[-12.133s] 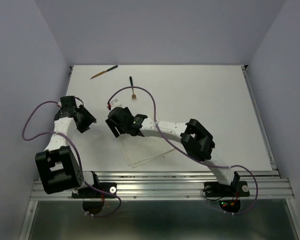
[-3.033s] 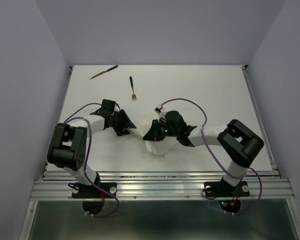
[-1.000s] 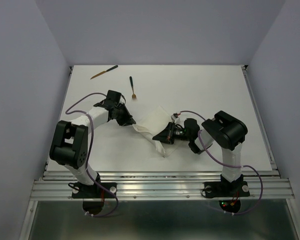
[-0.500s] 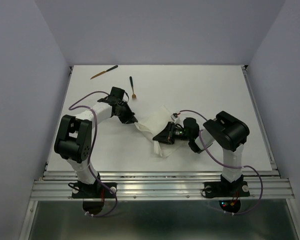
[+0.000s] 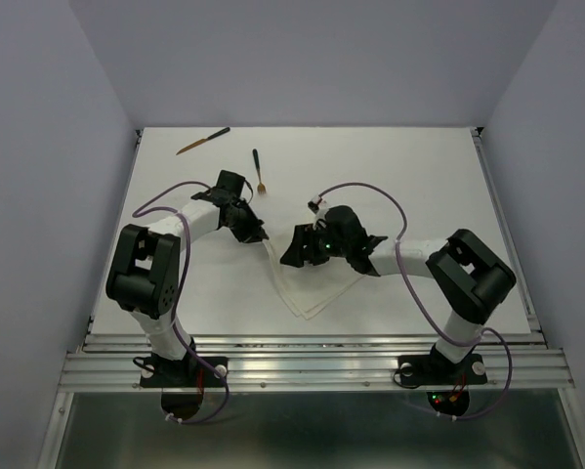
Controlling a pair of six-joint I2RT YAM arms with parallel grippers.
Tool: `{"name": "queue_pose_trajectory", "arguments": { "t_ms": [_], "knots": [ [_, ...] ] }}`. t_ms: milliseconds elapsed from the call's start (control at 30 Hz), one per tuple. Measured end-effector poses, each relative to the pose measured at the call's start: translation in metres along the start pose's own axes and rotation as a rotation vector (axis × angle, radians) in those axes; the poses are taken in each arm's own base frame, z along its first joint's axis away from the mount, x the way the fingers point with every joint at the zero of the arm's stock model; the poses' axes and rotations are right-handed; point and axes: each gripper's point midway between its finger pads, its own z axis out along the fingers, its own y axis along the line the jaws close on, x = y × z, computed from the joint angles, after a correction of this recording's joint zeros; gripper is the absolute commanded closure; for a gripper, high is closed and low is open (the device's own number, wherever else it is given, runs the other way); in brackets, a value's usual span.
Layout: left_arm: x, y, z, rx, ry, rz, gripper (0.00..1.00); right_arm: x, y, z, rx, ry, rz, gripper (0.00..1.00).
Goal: Fold the napkin into a case and place the utensils inside
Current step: Fold the lower triangle-folded napkin at the center of the board.
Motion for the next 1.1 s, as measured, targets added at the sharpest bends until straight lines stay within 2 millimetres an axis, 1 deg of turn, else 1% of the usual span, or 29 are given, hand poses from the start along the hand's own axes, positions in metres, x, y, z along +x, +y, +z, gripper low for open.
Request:
{"name": "queue_pose_trajectory", "arguments": {
  "t_ms": [133, 233, 300, 400, 533, 567, 667, 767, 800, 833, 867, 900, 933, 967, 1000, 1033, 1067, 1100],
  "knots": [
    [0.001, 0.0, 0.0, -0.005, -0.001, -0.009, 1.0, 0.023, 0.009, 0.013, 0.1, 0.059, -0.147, 0.18],
    [0.001, -0.001, 0.001, -0.006, -0.002, -0.012, 1.0, 0.035, 0.025, 0.021, 0.146, 0.078, -0.263, 0.16],
    [0.001, 0.0, 0.0, -0.007, -0.003, -0.013, 1.0, 0.038, 0.035, 0.026, 0.17, 0.075, -0.326, 0.15],
    [0.002, 0.0, 0.0, -0.008, -0.005, -0.015, 1.0, 0.039, 0.037, 0.034, 0.217, 0.061, -0.39, 0.15],
    [0.001, -0.001, -0.002, -0.005, -0.01, -0.016, 1.0, 0.041, 0.026, 0.044, 0.319, 0.057, -0.463, 0.18],
    [0.001, -0.001, -0.003, -0.005, -0.011, -0.016, 1.0, 0.043, 0.022, 0.047, 0.346, 0.057, -0.481, 0.21],
    [0.002, -0.001, -0.004, -0.006, -0.013, -0.017, 1.0, 0.046, 0.009, 0.05, 0.423, 0.059, -0.522, 0.25],
    [0.001, -0.001, -0.006, -0.003, -0.016, -0.016, 1.0, 0.05, -0.002, 0.049, 0.495, 0.064, -0.568, 0.32],
    [0.001, -0.001, -0.006, -0.003, -0.017, -0.016, 1.0, 0.05, -0.003, 0.049, 0.512, 0.061, -0.583, 0.34],
    [0.002, -0.001, -0.006, -0.003, -0.017, -0.016, 1.0, 0.049, -0.004, 0.049, 0.526, 0.055, -0.595, 0.39],
    [0.001, -0.001, -0.007, -0.002, -0.018, -0.016, 1.0, 0.048, -0.004, 0.049, 0.54, 0.048, -0.605, 0.41],
    [0.001, -0.001, -0.007, -0.002, -0.018, -0.016, 1.0, 0.048, -0.003, 0.049, 0.547, 0.043, -0.61, 0.47],
    [0.001, -0.001, -0.007, -0.003, -0.018, -0.016, 1.0, 0.046, -0.004, 0.049, 0.563, 0.033, -0.618, 0.49],
    [0.001, -0.001, -0.007, -0.004, -0.018, -0.016, 1.0, 0.046, -0.005, 0.049, 0.58, 0.026, -0.628, 0.56],
    [0.001, -0.001, -0.007, -0.005, -0.019, -0.016, 1.0, 0.045, -0.005, 0.049, 0.586, 0.022, -0.631, 0.56],
    [0.002, 0.0, -0.006, -0.006, -0.019, -0.017, 1.0, 0.044, -0.006, 0.048, 0.596, 0.017, -0.636, 0.64],
    [0.002, 0.001, -0.006, -0.007, -0.019, -0.017, 1.0, 0.043, -0.006, 0.047, 0.61, 0.01, -0.641, 0.69],
    [0.002, 0.001, -0.006, -0.009, -0.019, -0.017, 1.0, 0.043, -0.007, 0.046, 0.62, 0.008, -0.646, 0.83]
  ]
}}
